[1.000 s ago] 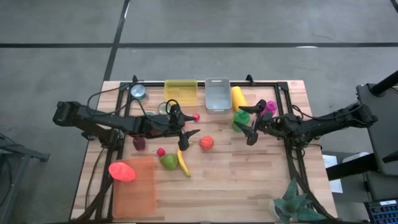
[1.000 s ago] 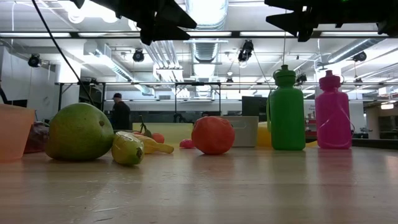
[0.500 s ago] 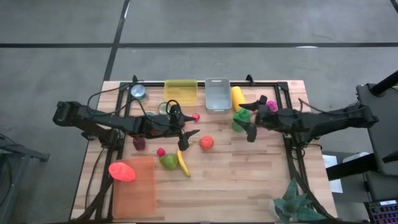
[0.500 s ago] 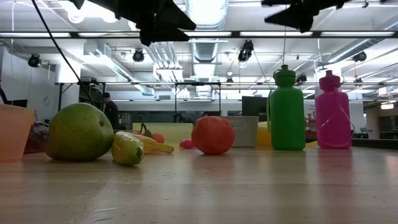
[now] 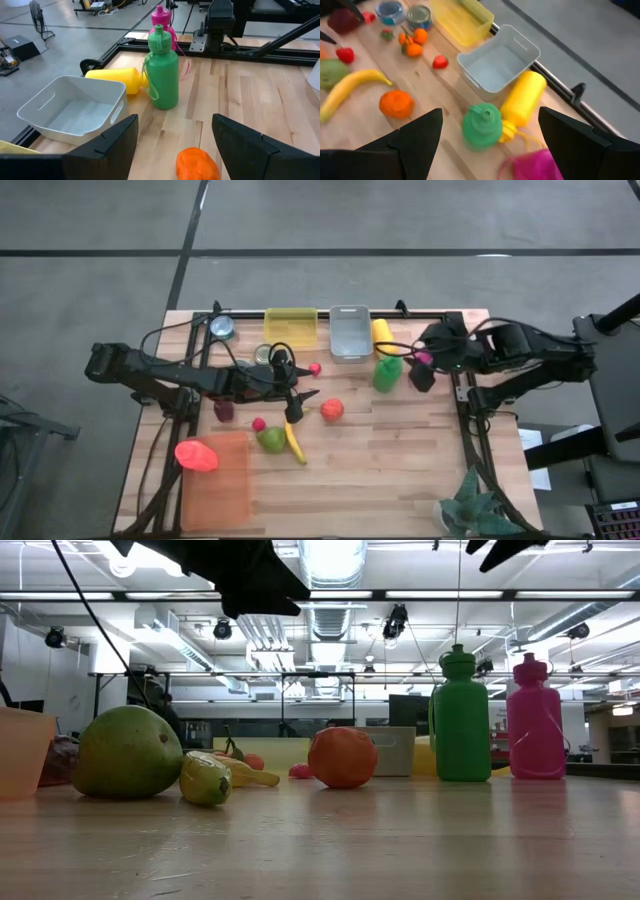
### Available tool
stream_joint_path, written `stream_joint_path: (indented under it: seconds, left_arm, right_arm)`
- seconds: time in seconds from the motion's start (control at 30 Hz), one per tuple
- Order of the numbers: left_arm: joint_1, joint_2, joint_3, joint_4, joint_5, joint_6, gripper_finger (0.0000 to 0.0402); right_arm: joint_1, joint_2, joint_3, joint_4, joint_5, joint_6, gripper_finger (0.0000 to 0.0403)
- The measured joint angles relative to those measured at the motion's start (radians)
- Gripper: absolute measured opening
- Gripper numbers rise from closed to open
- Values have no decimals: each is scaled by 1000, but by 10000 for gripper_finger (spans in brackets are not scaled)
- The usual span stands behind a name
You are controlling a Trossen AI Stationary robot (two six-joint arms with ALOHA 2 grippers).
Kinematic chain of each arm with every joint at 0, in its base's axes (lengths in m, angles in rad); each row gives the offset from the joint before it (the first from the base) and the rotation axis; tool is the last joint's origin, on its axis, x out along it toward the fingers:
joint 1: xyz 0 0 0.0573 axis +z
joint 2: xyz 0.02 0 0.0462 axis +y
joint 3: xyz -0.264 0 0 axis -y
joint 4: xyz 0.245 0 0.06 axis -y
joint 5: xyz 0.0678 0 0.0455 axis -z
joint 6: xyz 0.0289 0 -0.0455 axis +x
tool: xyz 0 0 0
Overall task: Pick & Place Food Item
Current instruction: Put the green tumbler into the orange bin
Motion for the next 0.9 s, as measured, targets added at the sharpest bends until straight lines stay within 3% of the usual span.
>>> stream_joint_path:
  seconds: [0.2,0.43,0.53,0.9]
  left_arm:
    - [0,0,0,0,0,0,257]
    - [0,0,0,-3,0,0,257]
    - [0,0,0,-6,0,0,257]
    - [0,0,0,-10,0,0,257]
  right_arm:
    - [-29,138,97,-59,-14,4,327]
    - [-135,271,158,-153,-107,64,327]
    - [-187,304,181,-191,-116,71,327]
    - [-381,343,159,-186,-303,-25,327]
